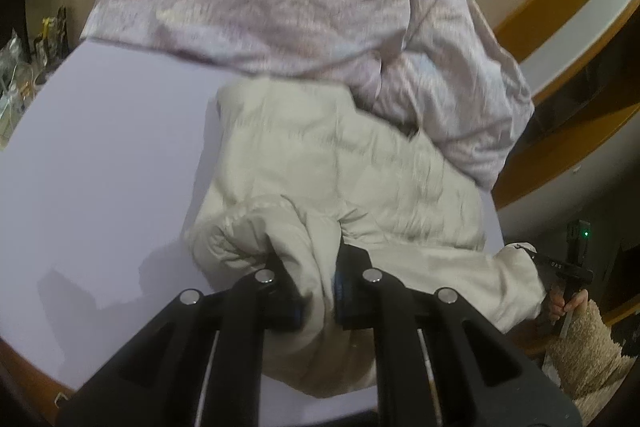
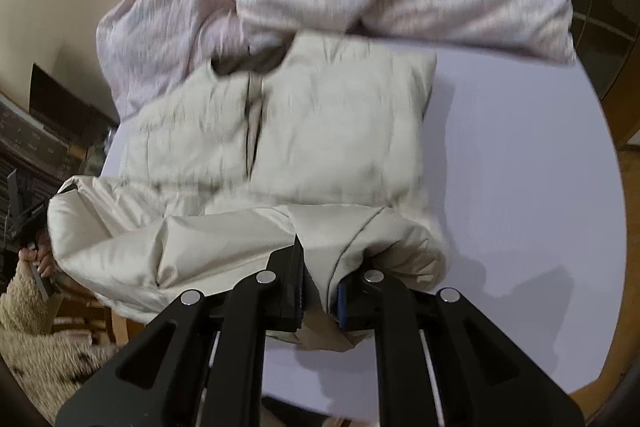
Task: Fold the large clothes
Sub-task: 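Grasp the jacket hem with both grippers, then lift the hem with both grippers and fold it toward the collar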
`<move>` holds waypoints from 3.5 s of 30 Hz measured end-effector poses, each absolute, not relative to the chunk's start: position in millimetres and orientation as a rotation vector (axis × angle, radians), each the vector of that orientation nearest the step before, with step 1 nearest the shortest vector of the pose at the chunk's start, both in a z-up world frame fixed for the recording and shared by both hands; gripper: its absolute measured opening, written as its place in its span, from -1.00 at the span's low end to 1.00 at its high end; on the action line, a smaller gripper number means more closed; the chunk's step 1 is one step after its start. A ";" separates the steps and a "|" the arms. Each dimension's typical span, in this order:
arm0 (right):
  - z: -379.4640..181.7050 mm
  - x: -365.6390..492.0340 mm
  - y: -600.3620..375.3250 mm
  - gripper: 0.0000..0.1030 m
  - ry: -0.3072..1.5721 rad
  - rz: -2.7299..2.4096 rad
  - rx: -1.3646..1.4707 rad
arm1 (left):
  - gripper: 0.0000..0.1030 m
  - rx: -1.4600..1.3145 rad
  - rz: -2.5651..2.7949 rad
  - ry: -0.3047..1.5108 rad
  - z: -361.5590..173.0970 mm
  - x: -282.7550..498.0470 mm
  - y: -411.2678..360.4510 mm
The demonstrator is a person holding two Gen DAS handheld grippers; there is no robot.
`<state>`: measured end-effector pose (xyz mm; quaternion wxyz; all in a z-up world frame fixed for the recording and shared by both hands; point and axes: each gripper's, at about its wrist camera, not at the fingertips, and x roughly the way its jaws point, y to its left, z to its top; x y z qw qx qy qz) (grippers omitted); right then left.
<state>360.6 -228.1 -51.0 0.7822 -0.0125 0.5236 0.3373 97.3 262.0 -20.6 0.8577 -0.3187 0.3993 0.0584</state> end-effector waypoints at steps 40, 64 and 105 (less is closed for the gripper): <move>-14.2 535.0 -204.6 0.16 1.050 0.349 0.412 | 0.36 -0.879 0.228 0.909 -29.1 320.2 362.1; -105.8 474.7 -74.4 0.11 1.008 0.411 -0.152 | 0.75 -0.346 0.297 0.932 -64.4 333.3 241.4; -172.6 489.7 -47.0 0.45 0.796 0.321 -0.110 | 0.97 -0.308 0.483 0.878 -174.7 404.2 293.1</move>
